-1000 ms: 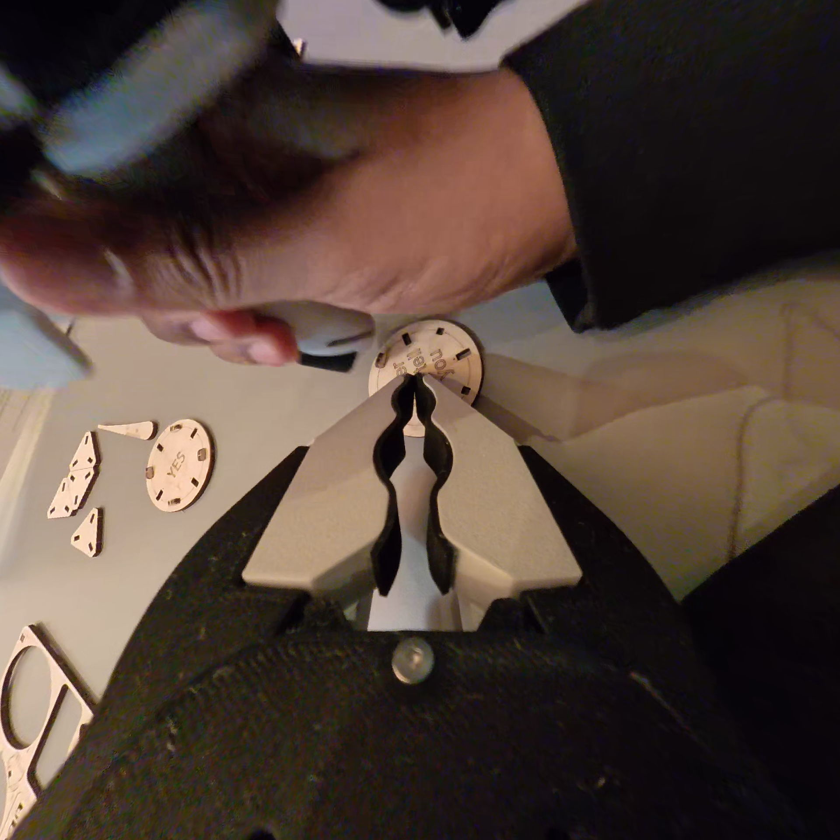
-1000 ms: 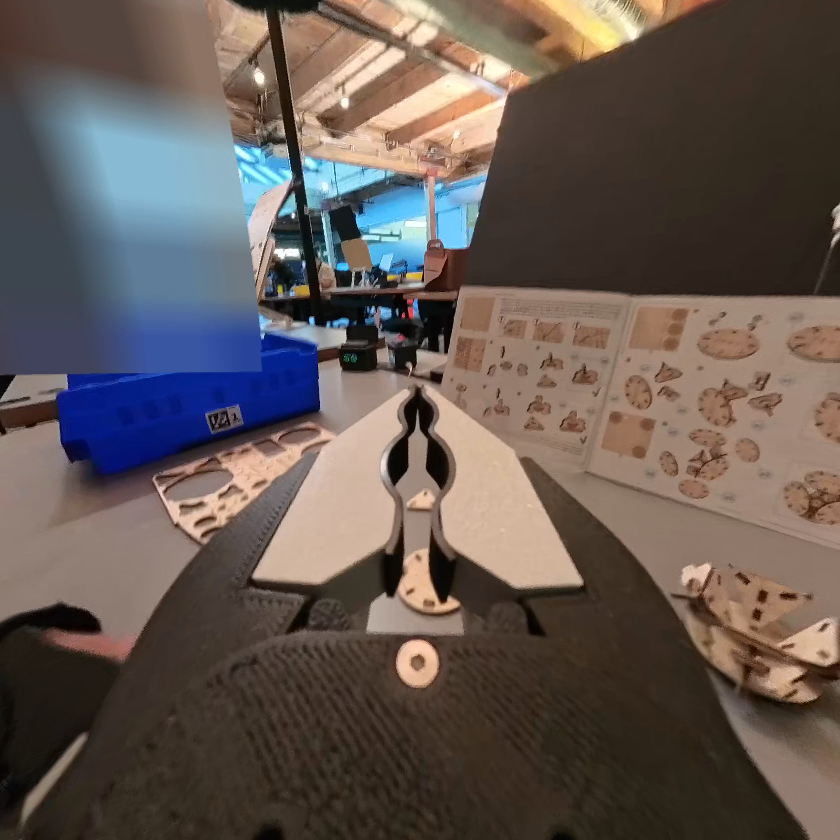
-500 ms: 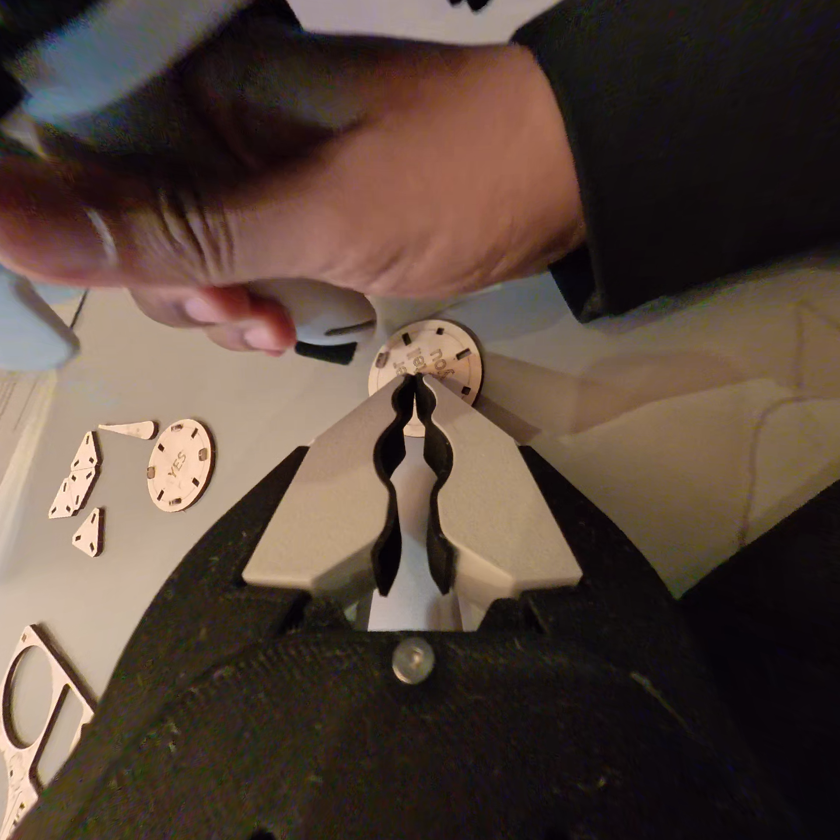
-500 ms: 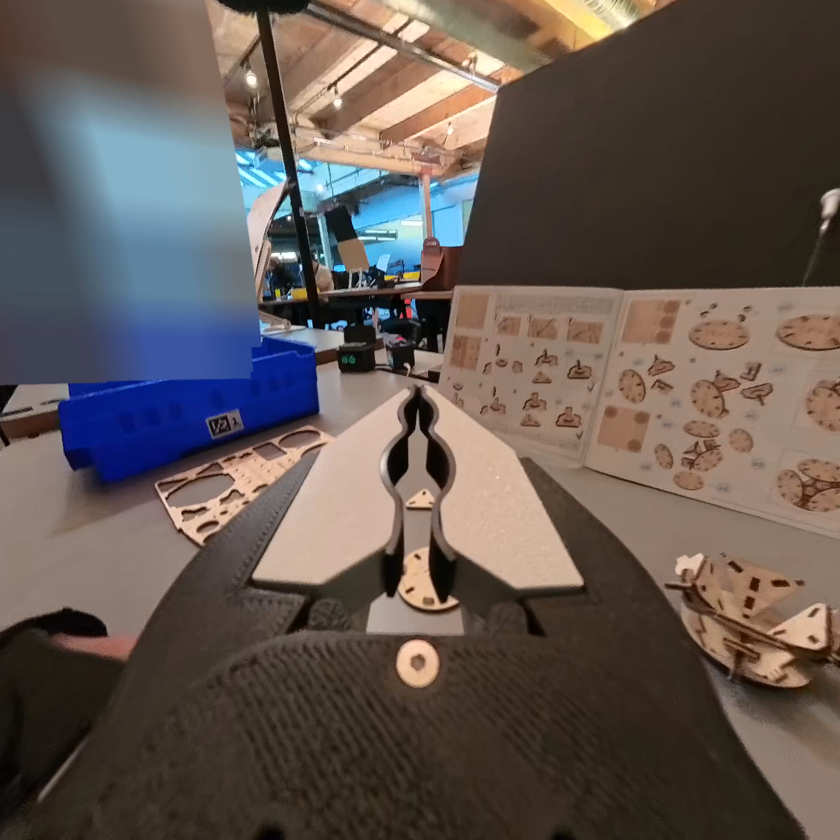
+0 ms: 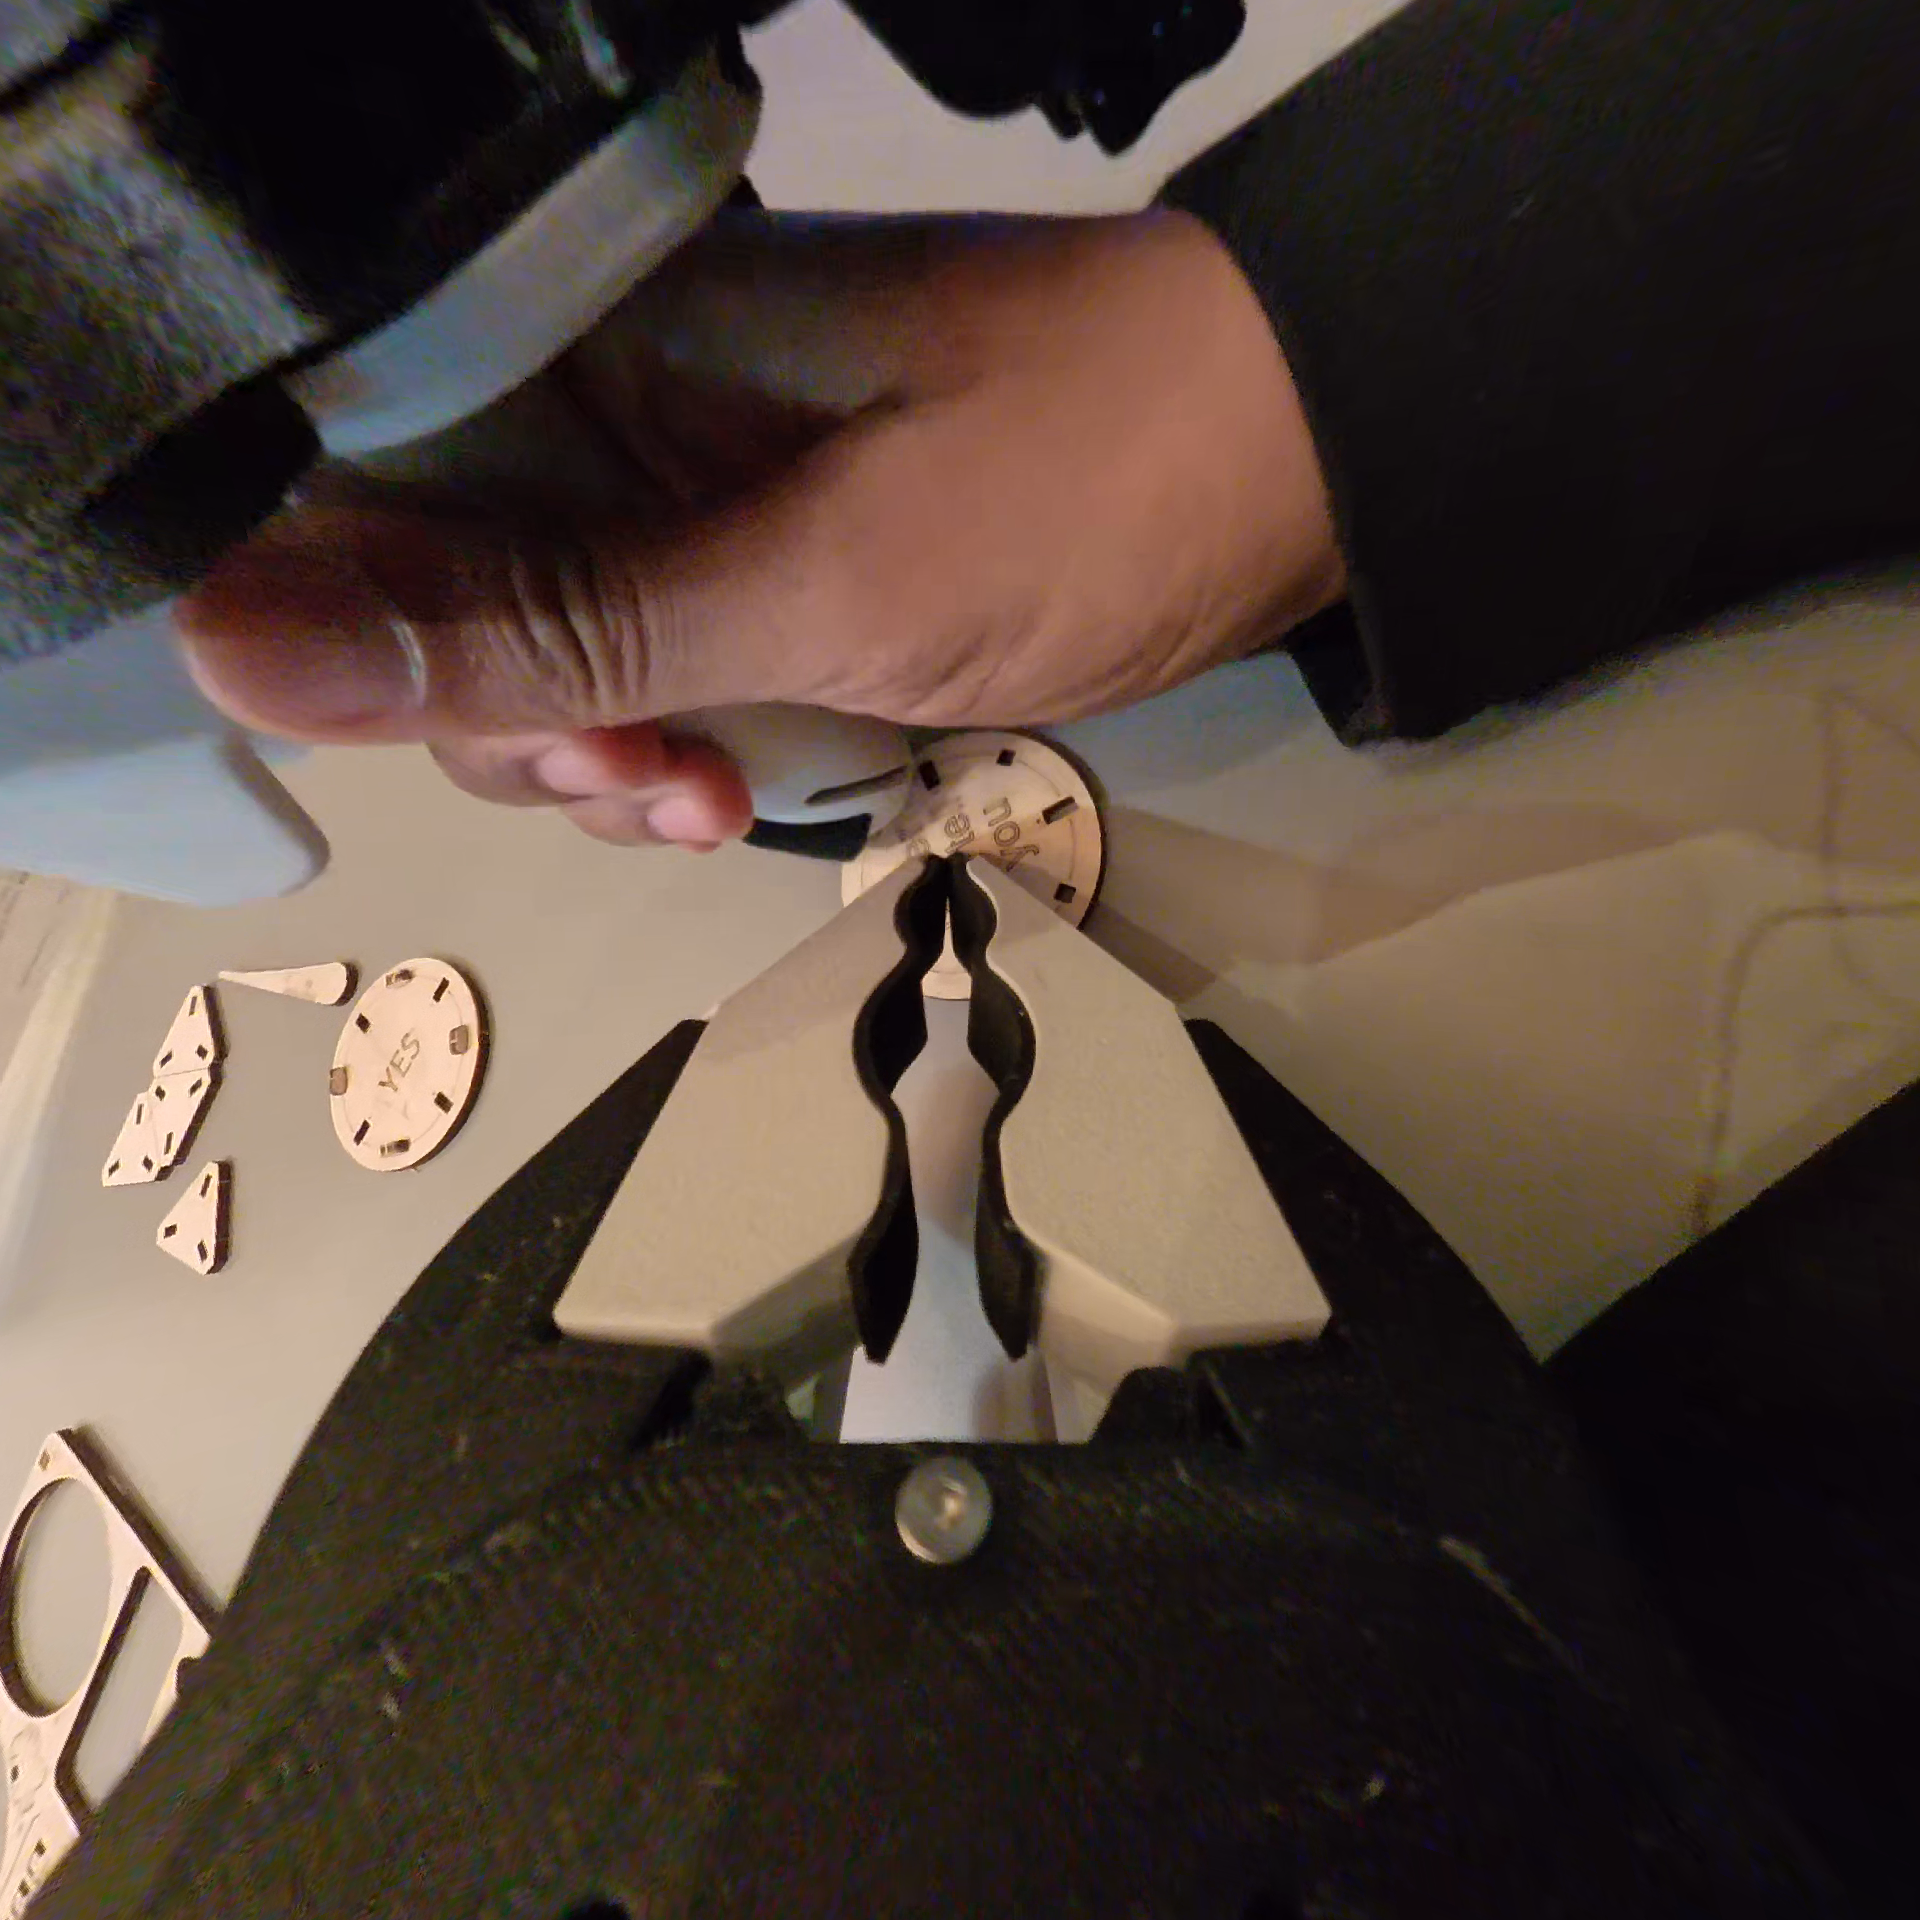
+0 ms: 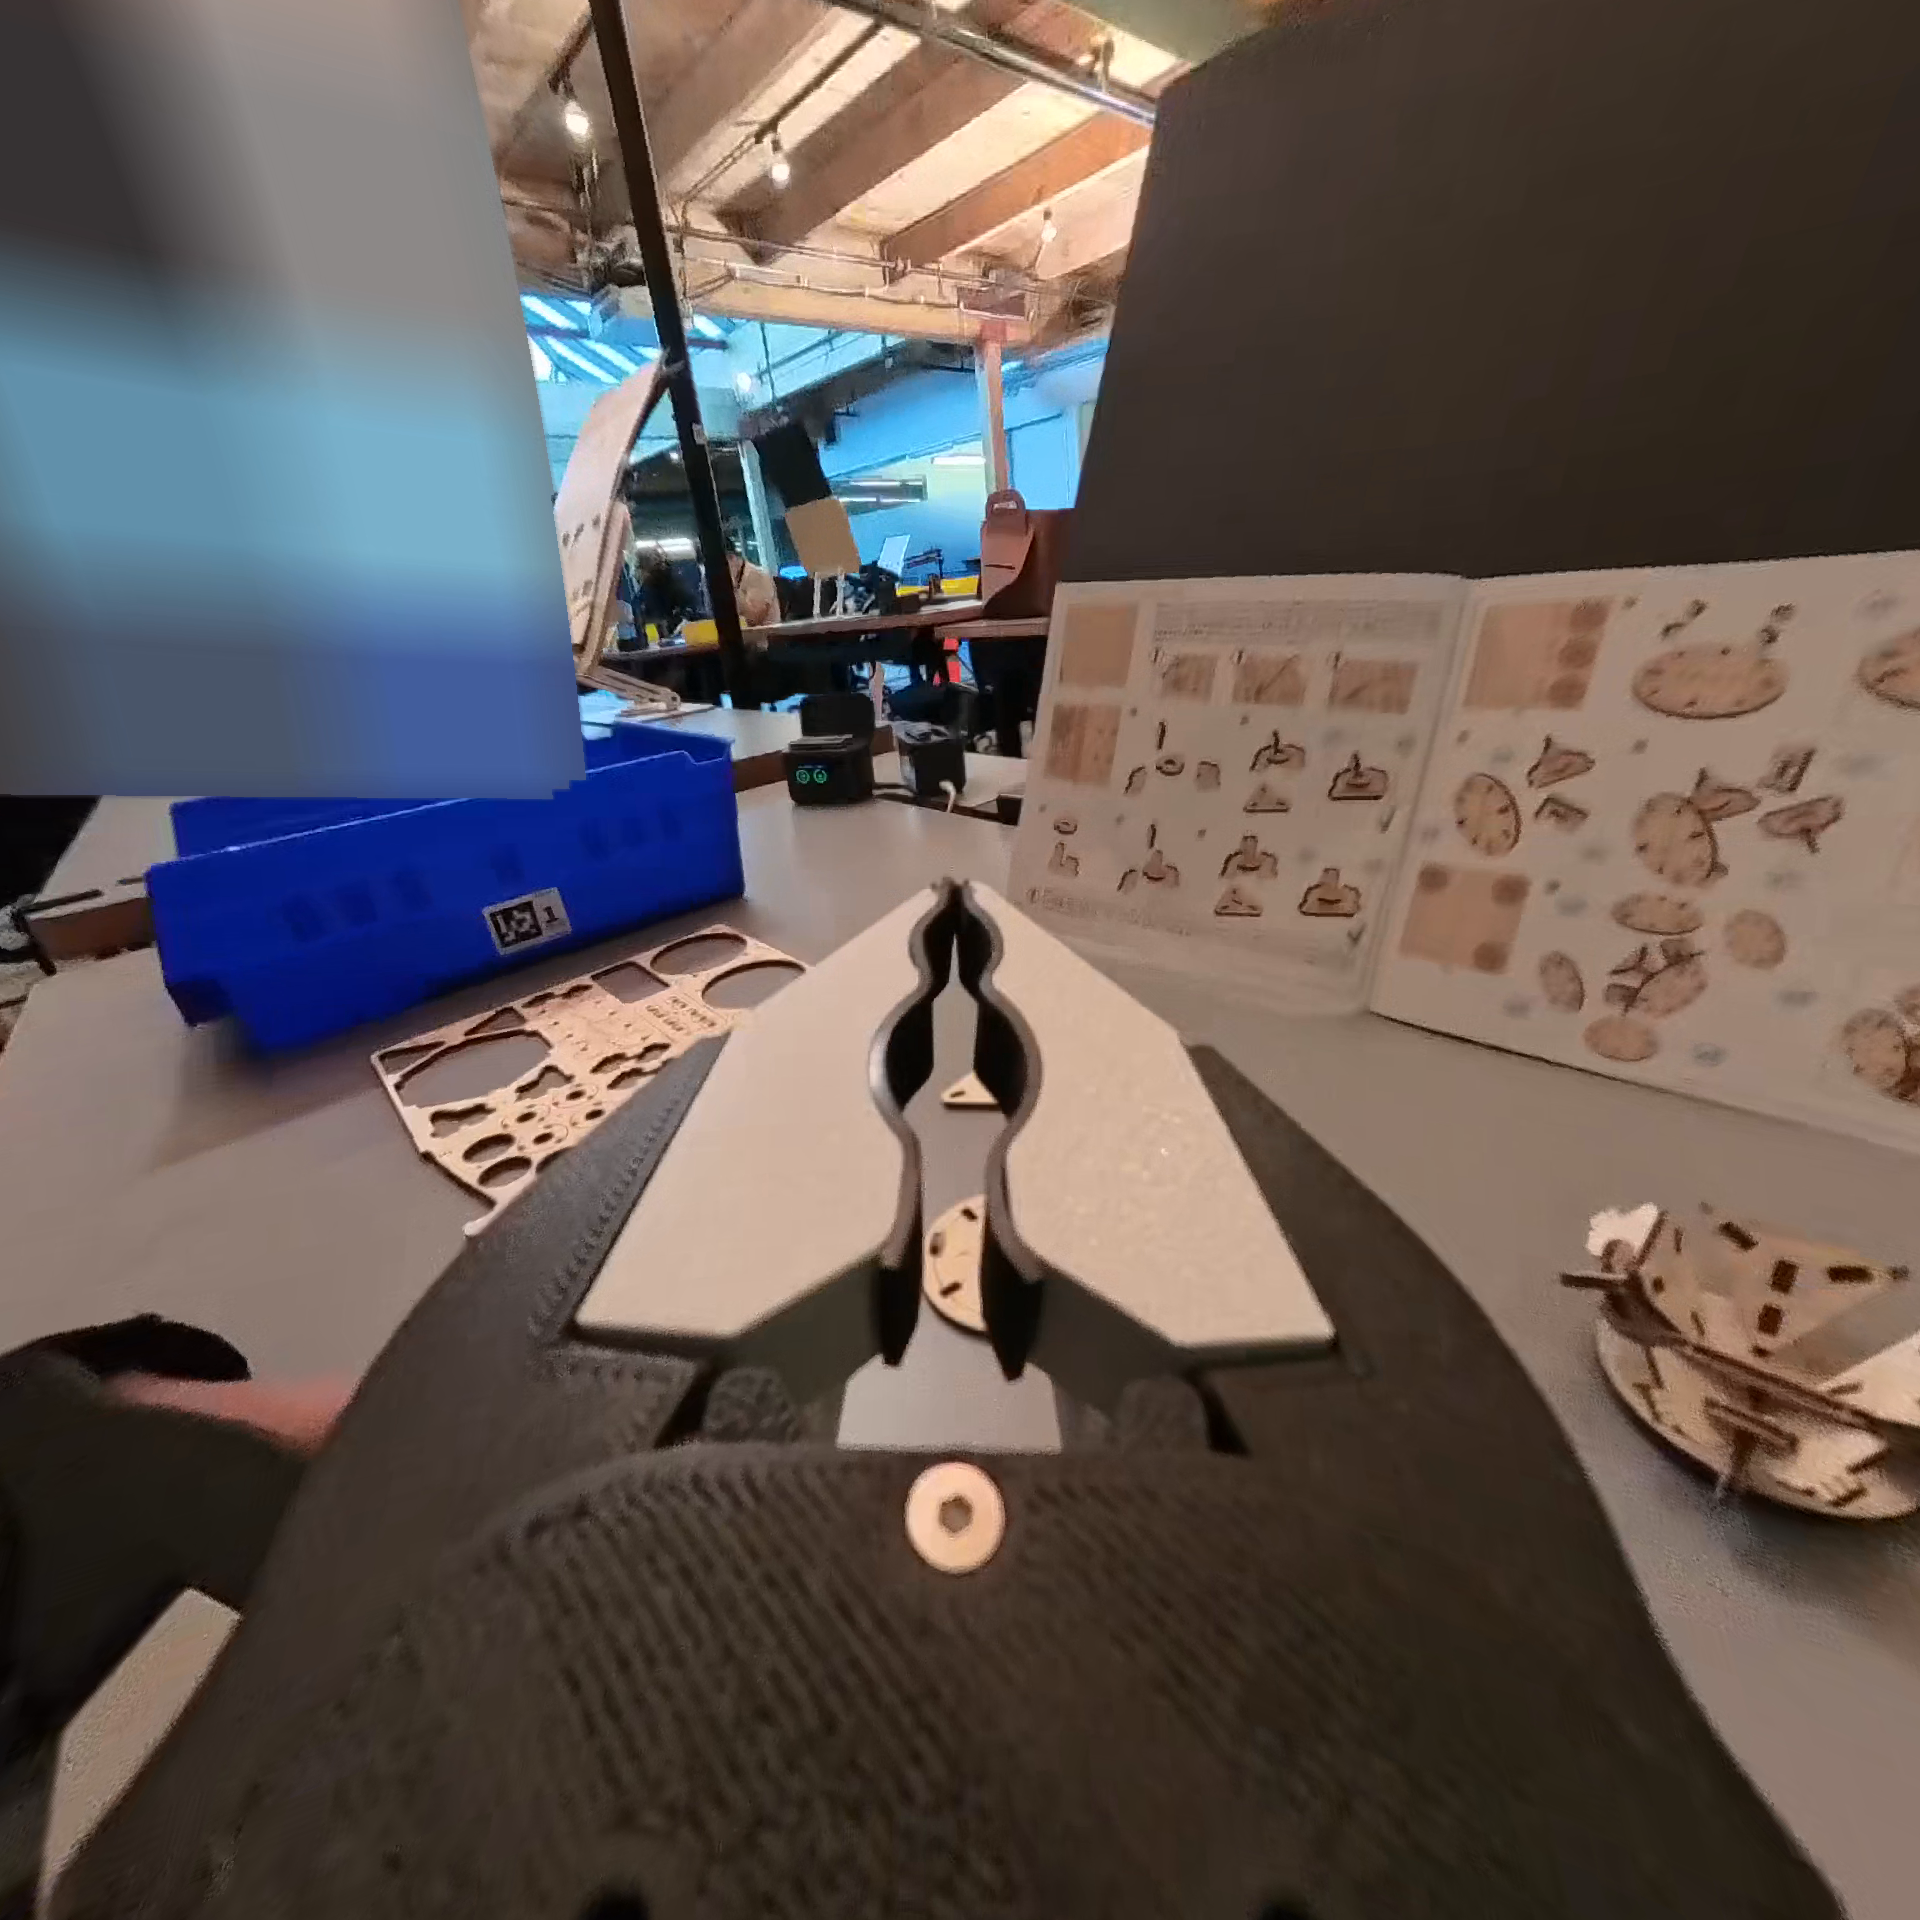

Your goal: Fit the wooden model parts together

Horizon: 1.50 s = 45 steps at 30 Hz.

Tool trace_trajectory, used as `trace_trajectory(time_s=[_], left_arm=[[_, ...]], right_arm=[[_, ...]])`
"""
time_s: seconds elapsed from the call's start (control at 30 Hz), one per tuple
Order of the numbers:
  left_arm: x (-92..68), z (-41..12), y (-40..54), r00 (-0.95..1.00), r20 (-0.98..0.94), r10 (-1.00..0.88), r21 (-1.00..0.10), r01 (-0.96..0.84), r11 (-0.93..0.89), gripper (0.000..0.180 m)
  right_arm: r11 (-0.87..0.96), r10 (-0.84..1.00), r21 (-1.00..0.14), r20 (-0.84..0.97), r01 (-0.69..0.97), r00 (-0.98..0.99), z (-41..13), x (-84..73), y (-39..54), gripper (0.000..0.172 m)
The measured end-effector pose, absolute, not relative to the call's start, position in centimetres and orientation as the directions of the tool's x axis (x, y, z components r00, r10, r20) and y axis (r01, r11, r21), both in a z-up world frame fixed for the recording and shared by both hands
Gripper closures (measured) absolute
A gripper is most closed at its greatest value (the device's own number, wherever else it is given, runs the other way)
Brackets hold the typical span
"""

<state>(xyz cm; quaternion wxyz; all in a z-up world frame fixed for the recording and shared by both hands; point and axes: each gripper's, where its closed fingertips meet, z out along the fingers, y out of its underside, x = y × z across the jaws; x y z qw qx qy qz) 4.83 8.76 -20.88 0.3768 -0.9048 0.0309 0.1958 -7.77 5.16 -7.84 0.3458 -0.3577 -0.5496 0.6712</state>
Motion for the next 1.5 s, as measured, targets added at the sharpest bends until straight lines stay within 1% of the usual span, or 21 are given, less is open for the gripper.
trace_trajectory(time_s=[0.13, 0.2, 0.27, 0.43, 0.5, 0.57, 0.6, 0.63, 0.67, 0.7, 0.73, 0.77, 0.87, 0.97, 1.1, 1.23, 1.33, 1.5], left_arm=[[4.8, -20.9, 8.8, 0.919, -0.384, 0.091, -0.667, -0.208, -0.715, 0.18], [4.8, -20.9, 8.8, 0.92, -0.382, 0.091, -0.668, -0.206, -0.715, 0.18], [4.8, -20.9, 8.7, 0.921, -0.379, 0.092, -0.669, -0.204, -0.715, 0.18], [4.8, -20.9, 8.8, 0.918, -0.385, 0.091, -0.667, -0.209, -0.715, 0.18], [4.8, -20.9, 8.8, 0.919, -0.384, 0.091, -0.668, -0.208, -0.715, 0.18], [4.8, -20.9, 8.8, 0.919, -0.383, 0.091, -0.668, -0.207, -0.715, 0.18], [4.8, -20.9, 8.8, 0.919, -0.385, 0.091, -0.667, -0.208, -0.715, 0.18], [4.8, -20.9, 8.7, 0.918, -0.386, 0.091, -0.667, -0.209, -0.715, 0.18], [4.8, -20.9, 8.8, 0.917, -0.389, 0.091, -0.666, -0.211, -0.715, 0.18], [4.8, -20.9, 8.7, 0.915, -0.392, 0.091, -0.665, -0.214, -0.716, 0.18], [4.8, -20.9, 8.7, 0.914, -0.395, 0.091, -0.664, -0.215, -0.716, 0.18], [4.8, -20.9, 8.8, 0.913, -0.397, 0.091, -0.663, -0.217, -0.716, 0.18], [4.8, -20.9, 8.7, 0.913, -0.397, 0.091, -0.663, -0.217, -0.716, 0.18], [4.8, -20.9, 8.7, 0.922, -0.375, 0.092, -0.67, -0.201, -0.714, 0.18], [4.8, -20.9, 8.7, 0.928, -0.361, 0.092, -0.674, -0.191, -0.713, 0.18], [4.8, -20.9, 8.7, 0.933, -0.348, 0.095, -0.677, -0.18, -0.713, 0.18], [4.8, -20.9, 8.7, 0.949, -0.3, 0.096, -0.689, -0.146, -0.71, 0.18], [4.8, -21.0, 8.7, 0.983, -0.154, 0.096, -0.712, -0.043, -0.7, 0.18]], right_arm=[[-0.209, 0.869, -0.969, -0.121, -0.134, -0.479, -5.1, -7.8, 6.4, 0.172], [-0.2, 0.872, -0.97, -0.113, -0.136, -0.476, -5.6, -8.0, 6.3, 0.172], [-0.177, 0.857, -0.982, -0.119, -0.069, -0.501, -7.9, -7.9, 5.1, 0.172], [-0.191, 0.878, -0.974, -0.114, -0.121, -0.465, -5.5, -7.0, 6.8, 0.172], [-0.159, 0.887, -0.981, -0.092, -0.113, -0.453, -5.4, -6.7, 7.7, 0.172], [-0.048, 0.873, -0.997, -0.013, -0.06, -0.488, -7.0, -6.0, 7.5, 0.172], [0.035, 0.858, -0.999, 0.036, -0.013, -0.513, -8.4, -5.5, 7.5, 0.165], [0.109, 0.835, -0.993, 0.072, 0.035, -0.546, -9.8, -4.8, 7.5, 0.149], [0.157, 0.81, -0.984, 0.078, 0.086, -0.58, -11.1, -4.0, 7.5, 0.124], [0.192, 0.784, -0.973, 0.071, 0.132, -0.617, -12.3, -3.2, 7.6, 0.12], [0.22, 0.757, -0.958, 0.048, 0.185, -0.651, -13.4, -2.3, 7.8, 0.129], [0.243, 0.731, -0.941, 0.016, 0.237, -0.683, -14.4, -1.3, 7.9, 0.13], [0.291, 0.638, -0.901, -0.068, 0.321, -0.767, -16.2, 1.6, 8.2, 0.12], [0.324, 0.593, -0.902, -0.041, 0.285, -0.804, -16.2, 3.0, 8.8, 0.108], [0.365, 0.511, -0.889, -0.056, 0.276, -0.858, -16.7, 4.2, 8.3, 0.103], [0.48, 0.463, -0.824, -0.055, 0.303, -0.885, -18.8, 4.7, 7.8, 0.102], [0.552, 0.445, -0.79, 0.008, 0.268, -0.896, -19.8, 4.8, 7.6, 0.099], [0.575, 0.407, -0.777, 0.002, 0.254, -0.913, -20.1, 5.2, 7.5, 0.103]])
